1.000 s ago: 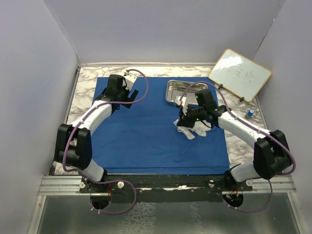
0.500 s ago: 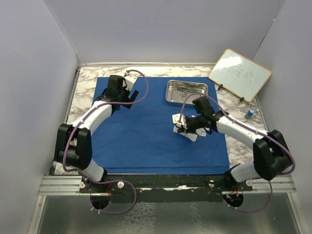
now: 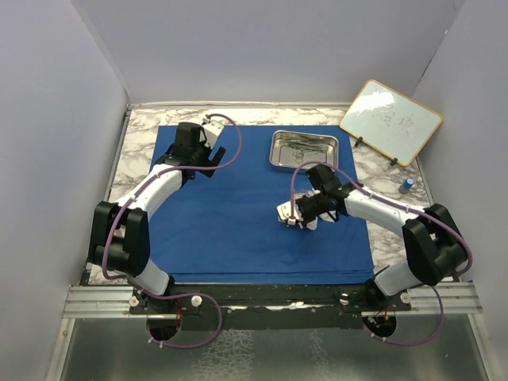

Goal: Open and lay out the surgical kit
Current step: Place the medical item in the surgical kit, then pick up the medical item from the container.

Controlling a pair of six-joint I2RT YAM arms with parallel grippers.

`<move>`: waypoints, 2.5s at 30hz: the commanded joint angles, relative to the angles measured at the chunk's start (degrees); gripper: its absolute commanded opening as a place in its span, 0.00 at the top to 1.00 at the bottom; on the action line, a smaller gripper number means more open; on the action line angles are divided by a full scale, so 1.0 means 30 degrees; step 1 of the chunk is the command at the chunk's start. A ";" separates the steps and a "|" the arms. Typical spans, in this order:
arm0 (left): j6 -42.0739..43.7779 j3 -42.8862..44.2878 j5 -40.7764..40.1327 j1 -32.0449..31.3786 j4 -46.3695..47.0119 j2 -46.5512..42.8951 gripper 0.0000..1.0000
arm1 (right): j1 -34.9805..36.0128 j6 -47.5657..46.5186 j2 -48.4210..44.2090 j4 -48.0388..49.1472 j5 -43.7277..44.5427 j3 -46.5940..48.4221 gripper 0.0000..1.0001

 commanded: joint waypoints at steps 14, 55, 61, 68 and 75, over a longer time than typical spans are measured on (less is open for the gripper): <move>0.0094 -0.0260 0.0048 0.0029 0.0353 0.0051 0.01 | 0.0405 -0.4701 0.1244 -0.1255 0.0631 -0.0318 0.98; -0.0681 0.0730 0.0993 0.0022 -0.0364 -0.0224 0.01 | -0.0009 0.6853 -0.1455 0.1738 0.0193 0.2114 0.53; -0.0909 0.1443 0.1104 0.0015 -0.1007 -0.0449 0.01 | -0.0751 1.1191 -0.1581 0.5120 0.3974 0.2366 0.49; -0.0528 0.2588 0.1194 0.0023 -0.1833 -0.0376 0.01 | -0.2698 1.5514 0.0294 0.5751 0.7686 0.5064 0.48; -0.0345 0.2958 0.1389 0.0016 -0.2021 -0.0199 0.01 | -0.4058 1.7705 0.3027 0.4556 0.9845 0.8227 0.44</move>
